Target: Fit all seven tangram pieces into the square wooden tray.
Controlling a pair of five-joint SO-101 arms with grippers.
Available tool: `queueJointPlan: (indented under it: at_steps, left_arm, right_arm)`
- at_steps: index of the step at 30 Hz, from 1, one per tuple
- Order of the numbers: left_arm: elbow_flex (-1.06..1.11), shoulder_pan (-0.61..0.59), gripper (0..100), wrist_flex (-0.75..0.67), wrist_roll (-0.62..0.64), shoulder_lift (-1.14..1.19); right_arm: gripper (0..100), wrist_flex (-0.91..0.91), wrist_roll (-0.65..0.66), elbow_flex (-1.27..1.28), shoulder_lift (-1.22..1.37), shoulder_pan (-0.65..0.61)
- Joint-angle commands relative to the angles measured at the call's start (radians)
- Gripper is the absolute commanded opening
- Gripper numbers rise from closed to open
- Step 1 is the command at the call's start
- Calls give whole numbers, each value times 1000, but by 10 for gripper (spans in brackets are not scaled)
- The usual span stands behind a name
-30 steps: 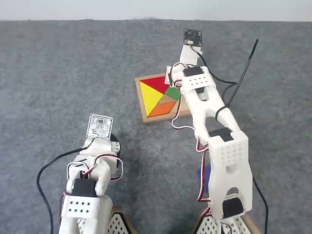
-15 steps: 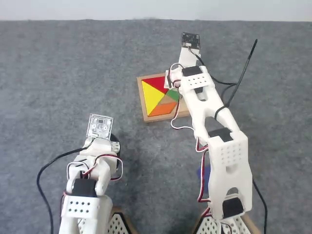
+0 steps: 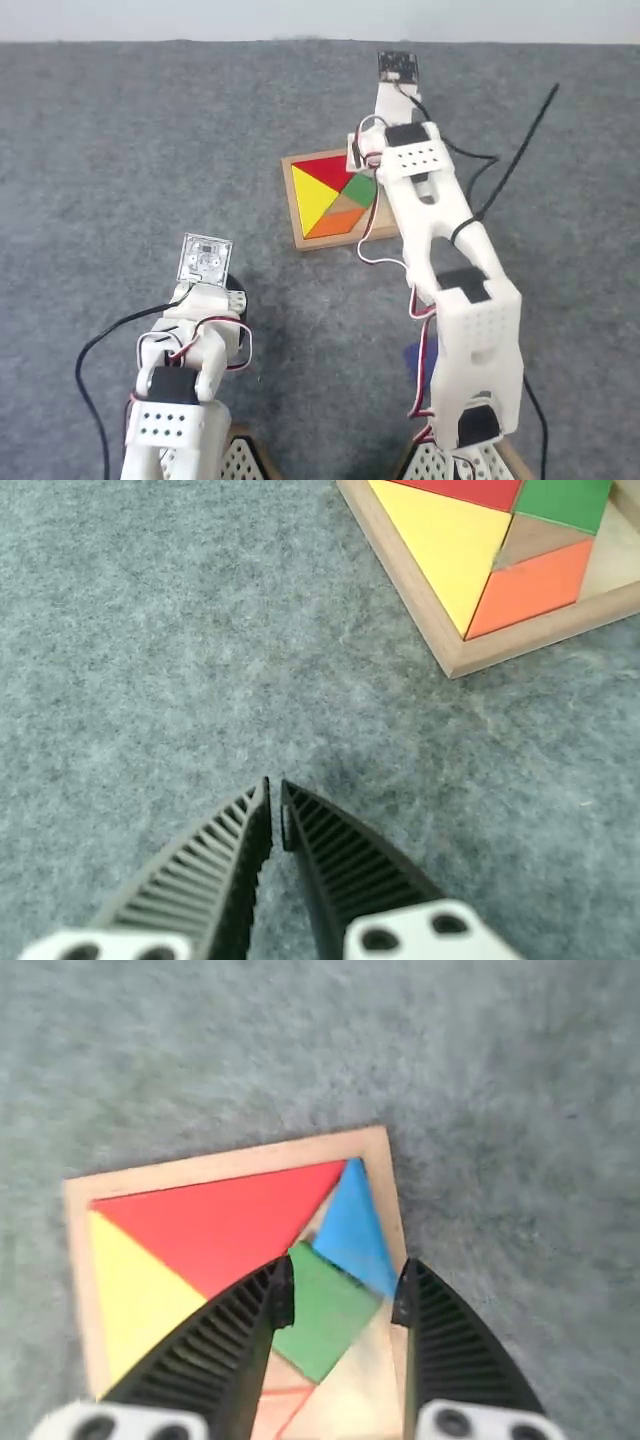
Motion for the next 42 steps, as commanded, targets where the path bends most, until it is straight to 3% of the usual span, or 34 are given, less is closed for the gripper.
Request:
queueJointPlan:
  at_steps: [1, 12, 30, 42]
  left_arm:
    - [-8, -5, 15, 8, 8, -14]
    - [-8, -5, 15, 8, 8, -14]
    - [-8, -5, 15, 8, 8, -14]
    - [-8, -5, 15, 8, 8, -14]
  right_arm:
    - [169, 25, 37, -58, -140, 16]
    - [166, -76, 46, 44, -38, 90]
    - [166, -76, 167, -83, 124, -58]
    - [167, -124, 236, -83, 130, -81]
